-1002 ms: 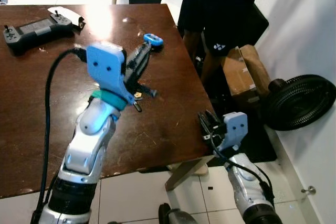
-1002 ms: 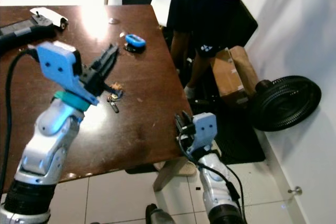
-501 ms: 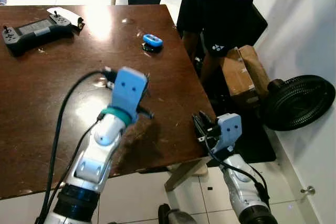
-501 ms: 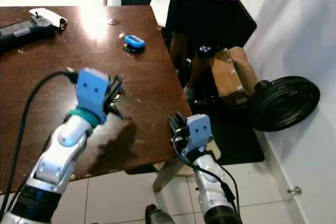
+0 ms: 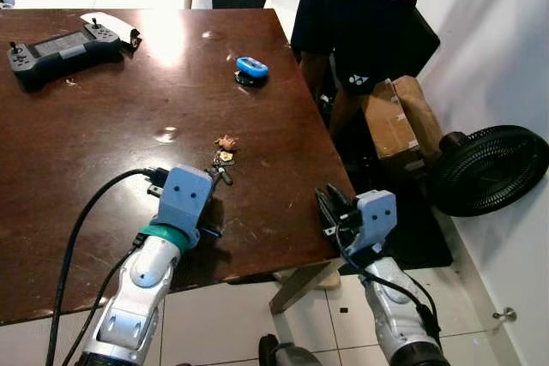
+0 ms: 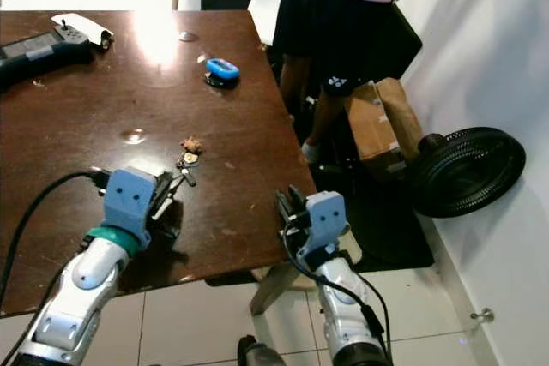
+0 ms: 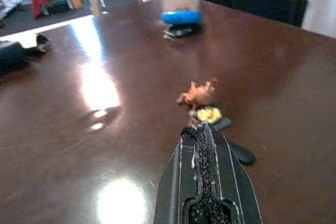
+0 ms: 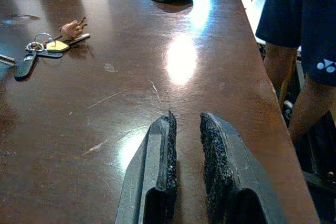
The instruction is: Hang keys on a hook
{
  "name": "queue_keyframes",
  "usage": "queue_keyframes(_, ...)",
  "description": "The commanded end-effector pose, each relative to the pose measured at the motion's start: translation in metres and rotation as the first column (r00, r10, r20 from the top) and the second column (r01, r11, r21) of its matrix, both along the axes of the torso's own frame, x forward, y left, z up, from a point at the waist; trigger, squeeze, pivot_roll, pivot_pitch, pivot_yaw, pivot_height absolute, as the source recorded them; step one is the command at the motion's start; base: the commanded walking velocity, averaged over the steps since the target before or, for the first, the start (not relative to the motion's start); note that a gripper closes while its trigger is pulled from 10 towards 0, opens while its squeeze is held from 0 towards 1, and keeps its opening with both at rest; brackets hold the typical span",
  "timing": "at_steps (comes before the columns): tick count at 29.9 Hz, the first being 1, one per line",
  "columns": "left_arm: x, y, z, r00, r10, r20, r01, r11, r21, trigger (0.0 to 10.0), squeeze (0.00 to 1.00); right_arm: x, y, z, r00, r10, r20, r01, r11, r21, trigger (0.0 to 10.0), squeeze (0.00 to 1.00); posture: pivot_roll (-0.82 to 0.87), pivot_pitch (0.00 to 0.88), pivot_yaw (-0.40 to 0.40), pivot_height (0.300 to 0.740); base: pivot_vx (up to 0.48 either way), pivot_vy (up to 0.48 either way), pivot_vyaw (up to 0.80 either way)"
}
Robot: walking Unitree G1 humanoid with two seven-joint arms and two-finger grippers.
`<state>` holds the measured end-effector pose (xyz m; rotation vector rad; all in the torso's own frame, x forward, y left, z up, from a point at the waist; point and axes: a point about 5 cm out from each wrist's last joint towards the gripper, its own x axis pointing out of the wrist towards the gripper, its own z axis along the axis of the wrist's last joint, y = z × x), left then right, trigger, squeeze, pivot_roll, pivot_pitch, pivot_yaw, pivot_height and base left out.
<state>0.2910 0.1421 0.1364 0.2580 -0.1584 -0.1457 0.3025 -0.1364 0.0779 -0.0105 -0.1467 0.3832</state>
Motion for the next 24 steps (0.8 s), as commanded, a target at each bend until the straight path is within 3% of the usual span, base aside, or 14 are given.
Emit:
queue_keyframes(1, -0.0020, -0.0035, 0.0014, 1.000, -0.004, 0.020, 0.004, 1.000, 0.006, 10.0, 0.00, -0.0044, 0.0016, -0.0128, 0.997, 0.007, -0.075, -0.007, 1.000, -0.002, 10.0, 0.00, -0.10, 0.126, -0.049, 0.740, 0.000, 0.000, 0.00)
queue_keyframes(24, -0.0012, -0.0037, 0.0022, 0.999, 0.021, 0.047, -0.021, 1.000, 0.003, 10.0, 0.00, 0.0001, -0.0012, -0.0072, 0.998, 0.002, -0.064, -0.002, 1.000, -0.004, 10.0, 0.00, -0.10, 0.127, -0.058, 0.740, -0.326, 0.000, 0.00)
